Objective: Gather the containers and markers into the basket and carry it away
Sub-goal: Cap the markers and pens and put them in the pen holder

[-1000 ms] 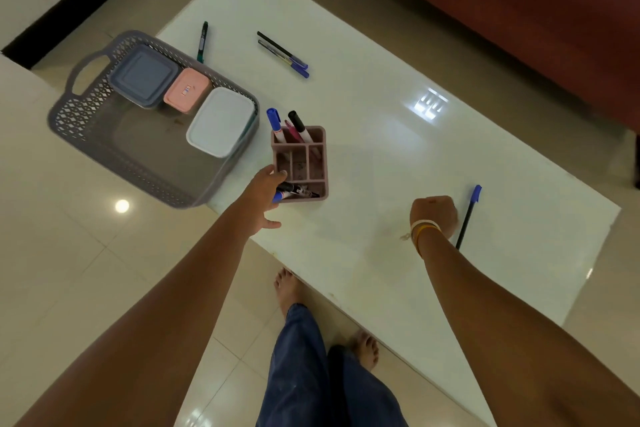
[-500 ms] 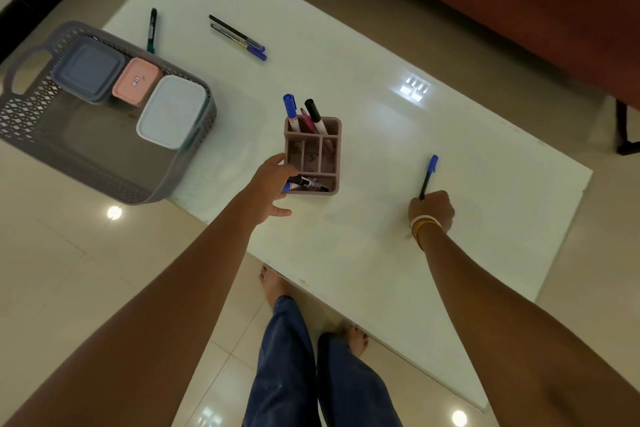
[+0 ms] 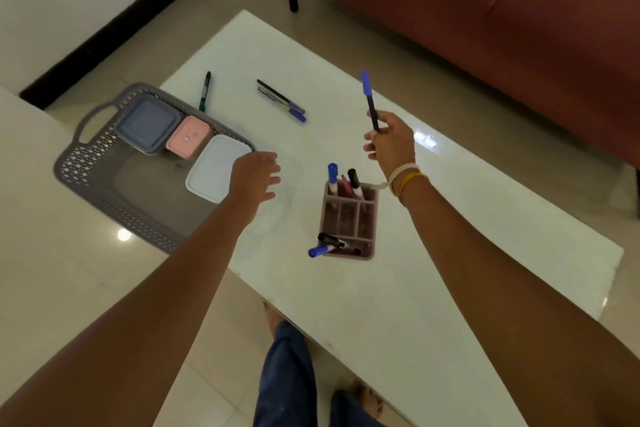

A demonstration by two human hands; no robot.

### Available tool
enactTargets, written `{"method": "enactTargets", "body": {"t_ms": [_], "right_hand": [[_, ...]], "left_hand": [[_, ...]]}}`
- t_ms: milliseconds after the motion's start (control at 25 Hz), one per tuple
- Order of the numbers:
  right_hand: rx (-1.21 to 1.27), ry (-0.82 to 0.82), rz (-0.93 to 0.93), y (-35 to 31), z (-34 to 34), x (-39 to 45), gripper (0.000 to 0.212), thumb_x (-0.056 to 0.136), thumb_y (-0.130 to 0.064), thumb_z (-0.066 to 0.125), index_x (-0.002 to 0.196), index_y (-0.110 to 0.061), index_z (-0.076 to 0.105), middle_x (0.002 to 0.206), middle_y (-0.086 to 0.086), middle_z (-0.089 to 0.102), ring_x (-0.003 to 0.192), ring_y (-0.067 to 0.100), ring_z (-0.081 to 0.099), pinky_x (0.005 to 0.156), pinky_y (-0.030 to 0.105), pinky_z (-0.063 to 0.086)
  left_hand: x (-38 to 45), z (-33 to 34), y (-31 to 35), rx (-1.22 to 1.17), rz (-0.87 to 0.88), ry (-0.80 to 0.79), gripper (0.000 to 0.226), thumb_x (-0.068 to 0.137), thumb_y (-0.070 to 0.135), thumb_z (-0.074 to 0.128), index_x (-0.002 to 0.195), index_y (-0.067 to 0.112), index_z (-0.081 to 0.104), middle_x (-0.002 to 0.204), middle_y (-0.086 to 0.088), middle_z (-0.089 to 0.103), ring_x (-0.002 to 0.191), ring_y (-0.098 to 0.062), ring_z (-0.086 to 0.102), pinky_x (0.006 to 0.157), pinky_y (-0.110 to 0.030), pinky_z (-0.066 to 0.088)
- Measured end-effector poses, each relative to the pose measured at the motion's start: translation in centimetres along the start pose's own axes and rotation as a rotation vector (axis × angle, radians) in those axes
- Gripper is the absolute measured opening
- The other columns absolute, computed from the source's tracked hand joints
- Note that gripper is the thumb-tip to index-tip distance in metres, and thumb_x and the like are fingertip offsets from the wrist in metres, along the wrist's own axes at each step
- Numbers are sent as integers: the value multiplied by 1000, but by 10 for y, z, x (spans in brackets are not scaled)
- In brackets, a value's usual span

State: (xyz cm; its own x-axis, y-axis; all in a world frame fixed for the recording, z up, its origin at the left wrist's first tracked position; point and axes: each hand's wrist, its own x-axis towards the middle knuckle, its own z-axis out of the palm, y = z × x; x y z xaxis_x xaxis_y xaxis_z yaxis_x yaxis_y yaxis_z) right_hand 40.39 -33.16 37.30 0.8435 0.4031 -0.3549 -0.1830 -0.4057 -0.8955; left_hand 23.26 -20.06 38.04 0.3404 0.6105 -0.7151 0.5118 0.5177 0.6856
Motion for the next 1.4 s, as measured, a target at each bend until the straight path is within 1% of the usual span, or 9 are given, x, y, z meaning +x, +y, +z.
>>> {"method": "enactTargets", "body": {"t_ms": [160,280,520,720,800,960,1160,1240,1400], "right_hand": [[48,-30,-81,-57,73,15,19,98,-14,49,106,-7,64,76,-4,56,64,10,55,60,23,54],[34,61,-204,-71,92,8,16,96,-13,56,104,-4,65,78,-2,58,74,13,58,76,24,53],[2,479,-238,-9,51,-41,21,87,-7,65,105,-2,56,77,-15,57,66,-10,60,65,6,50],[111,635,-224,23,22,-63,21,86,-14,62,95,-29,50,81,-7,61,75,14,66,70,33,61],[64,706,-261,30,7,-65,16,86,-17,59,97,-25,51,80,-13,60,74,5,65,71,27,59],[-128,508,-220,52,-2,-66,13,86,-14,61,94,-22,55,73,-20,60,67,-9,62,69,5,50],[-424,53,-20,64,-2,-58,26,81,-7,67,105,-19,66,99,-4,66,87,9,60,86,24,52],[-379,10,-28,56,-2,-56,43,78,-5,66,118,-20,60,114,-5,56,101,8,52,84,17,43],[-186,117,-179,15,17,-41,36,69,-7,54,100,-25,58,108,-3,59,103,9,54,82,10,39]], "left_hand": [[37,-46,32,-6,157,153,22,91,1,46,98,12,64,83,-5,65,70,-17,60,60,-25,47],[49,-65,30,148,231,201,28,84,-3,45,90,15,65,87,-7,69,75,-20,62,61,-25,48],[42,-27,5,375,320,-57,25,88,4,48,102,12,66,95,-13,70,82,-22,66,69,-31,52],[27,8,-12,397,211,-191,27,90,7,44,108,12,63,101,-14,68,74,-19,64,58,-22,47],[20,17,-20,426,200,-185,26,89,8,45,107,13,63,100,-11,69,73,-18,65,61,-24,49],[16,26,-28,420,187,-171,26,89,9,45,107,13,64,95,-7,70,69,-14,65,58,-22,49],[14,19,-29,455,222,-156,26,89,7,45,107,12,63,101,-10,68,76,-18,64,57,-20,45],[18,9,-25,453,248,-134,27,89,7,44,107,12,63,102,-12,69,78,-20,64,58,-22,46],[33,-18,-9,488,334,18,28,87,7,43,100,18,65,104,-8,70,87,-21,65,66,-25,48]]}}
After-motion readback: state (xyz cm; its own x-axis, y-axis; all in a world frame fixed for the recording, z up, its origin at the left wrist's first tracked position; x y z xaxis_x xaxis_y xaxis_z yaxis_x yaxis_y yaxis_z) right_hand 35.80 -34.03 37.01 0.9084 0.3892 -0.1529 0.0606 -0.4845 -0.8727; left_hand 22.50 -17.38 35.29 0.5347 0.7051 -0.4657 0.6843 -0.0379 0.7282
